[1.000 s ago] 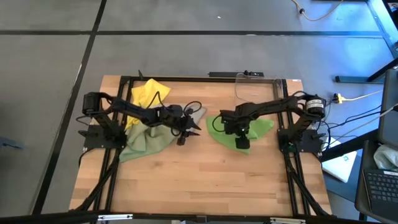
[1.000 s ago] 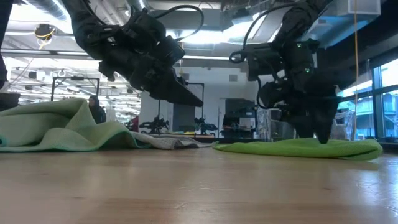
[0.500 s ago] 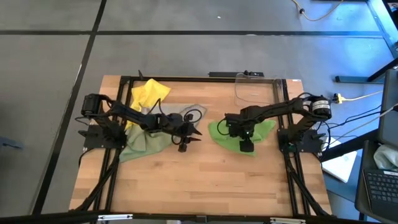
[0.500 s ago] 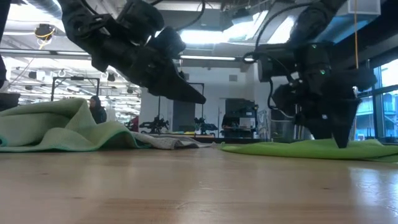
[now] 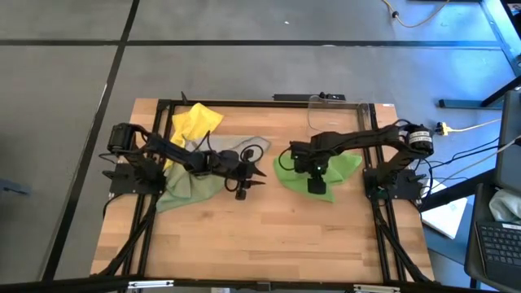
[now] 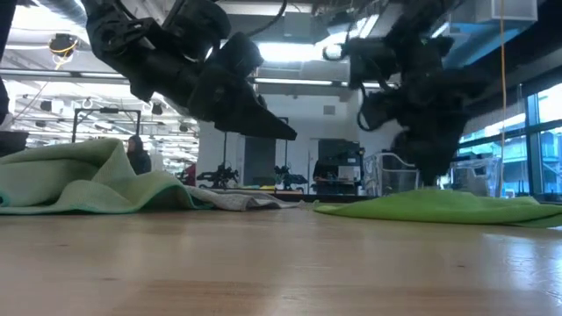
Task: Fold microfiber towels
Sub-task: Fold the green cloth
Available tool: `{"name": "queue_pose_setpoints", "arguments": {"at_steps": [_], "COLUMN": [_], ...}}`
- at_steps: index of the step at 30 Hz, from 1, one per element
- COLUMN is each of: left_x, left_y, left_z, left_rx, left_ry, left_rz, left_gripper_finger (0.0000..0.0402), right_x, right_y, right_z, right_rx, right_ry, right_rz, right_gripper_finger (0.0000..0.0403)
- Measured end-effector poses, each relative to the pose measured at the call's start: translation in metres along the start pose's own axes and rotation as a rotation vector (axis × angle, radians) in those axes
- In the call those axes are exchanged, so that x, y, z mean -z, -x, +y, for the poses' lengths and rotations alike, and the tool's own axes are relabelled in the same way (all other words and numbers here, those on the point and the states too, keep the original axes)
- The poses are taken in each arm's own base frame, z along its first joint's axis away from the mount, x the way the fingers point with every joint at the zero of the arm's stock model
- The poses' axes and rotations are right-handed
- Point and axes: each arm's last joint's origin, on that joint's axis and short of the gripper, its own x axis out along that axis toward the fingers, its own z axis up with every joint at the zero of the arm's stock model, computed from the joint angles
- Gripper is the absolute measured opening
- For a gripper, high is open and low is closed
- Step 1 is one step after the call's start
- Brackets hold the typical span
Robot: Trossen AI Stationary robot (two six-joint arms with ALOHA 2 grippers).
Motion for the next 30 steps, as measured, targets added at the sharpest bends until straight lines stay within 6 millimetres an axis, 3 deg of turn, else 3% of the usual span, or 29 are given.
{"name": "queue_pose_setpoints", "arguments": {"at_steps": [3,10,12,16,24,30], "left_x": [0.001,0.003,0.003,0.003,0.007,0.009], "left_y": [0.0,0.001,0.001,0.001,0.001,0.001], "left_z": [0.006,0.017,0.017,0.017,0.016,0.019], "left_rx": [-0.022,-0.057,-0.057,-0.057,-0.048,-0.046], "left_ry": [-0.035,-0.073,-0.073,-0.072,-0.075,-0.084], "left_rz": [0.004,0.011,0.011,0.011,0.051,0.06], "left_gripper_finger": [0.0119,0.0119,0.0119,0.0119,0.0119,0.0119], "right_x": [0.0,0.011,0.012,0.008,-0.013,-0.004], "right_y": [0.002,-0.003,-0.002,0.002,0.009,-0.008], "right_z": [0.013,0.036,0.037,0.028,-0.004,-0.019], "right_rx": [0.001,0.045,0.086,0.176,0.107,-0.033], "right_ry": [0.045,0.104,0.119,0.138,0.163,0.101], "right_rz": [0.016,0.116,0.122,0.073,-0.128,-0.143], "right_gripper_finger": [0.0169,0.0021,0.0009,0.0048,0.018,0.0229]}}
